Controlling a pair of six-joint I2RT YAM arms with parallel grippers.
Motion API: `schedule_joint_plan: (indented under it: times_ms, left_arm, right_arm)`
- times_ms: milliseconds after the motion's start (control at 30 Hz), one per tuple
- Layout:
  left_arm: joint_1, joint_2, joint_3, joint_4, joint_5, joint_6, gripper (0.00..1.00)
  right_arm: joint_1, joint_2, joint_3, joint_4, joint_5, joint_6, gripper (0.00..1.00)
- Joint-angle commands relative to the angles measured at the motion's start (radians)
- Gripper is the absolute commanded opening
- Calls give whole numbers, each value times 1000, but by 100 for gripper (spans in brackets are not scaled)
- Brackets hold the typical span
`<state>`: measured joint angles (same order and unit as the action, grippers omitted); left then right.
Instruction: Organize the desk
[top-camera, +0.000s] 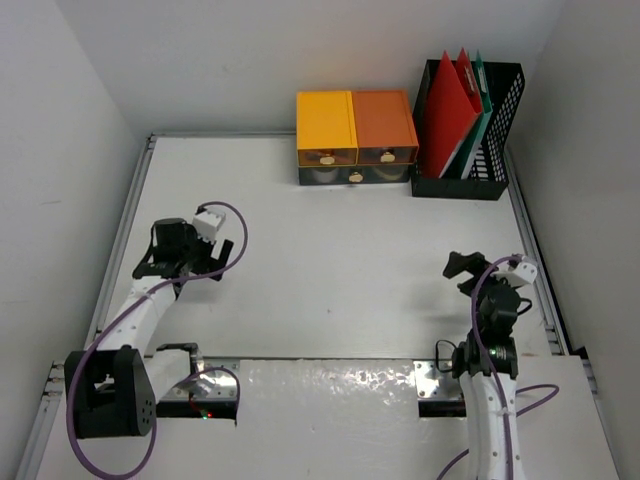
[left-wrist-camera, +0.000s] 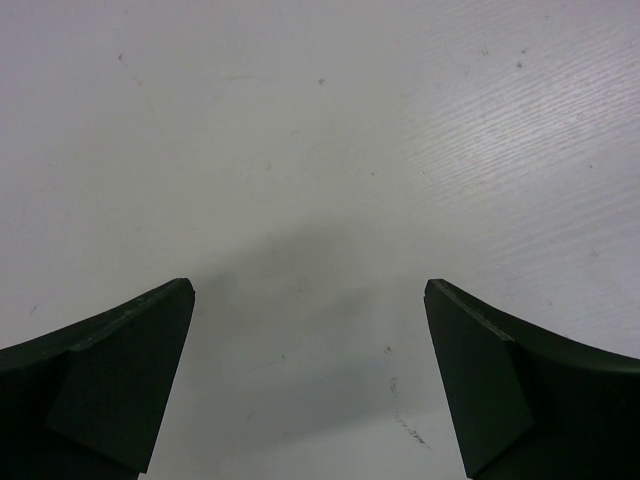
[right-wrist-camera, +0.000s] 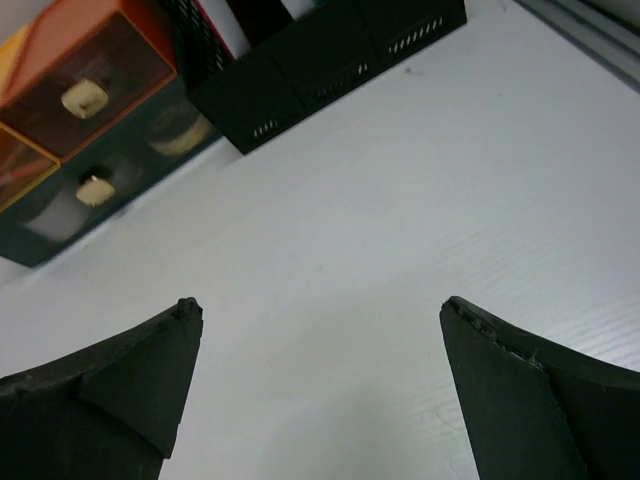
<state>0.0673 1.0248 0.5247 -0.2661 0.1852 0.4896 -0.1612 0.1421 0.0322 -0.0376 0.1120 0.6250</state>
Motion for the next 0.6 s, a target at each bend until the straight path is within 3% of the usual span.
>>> schedule_joint_plan:
  times_ms: [0, 133, 567]
  left_arm:
    - [12, 17, -20, 56, 34, 4, 99]
    - [12, 32, -14, 54, 46, 6, 100]
    - [12, 12, -20, 56, 46, 4, 100]
  right_arm:
    - [2, -47, -37, -162, -52, -54, 99]
    - [2, -70, -44, -231, -49, -88, 99]
    - [2, -117, -69, -182, -106, -93, 99]
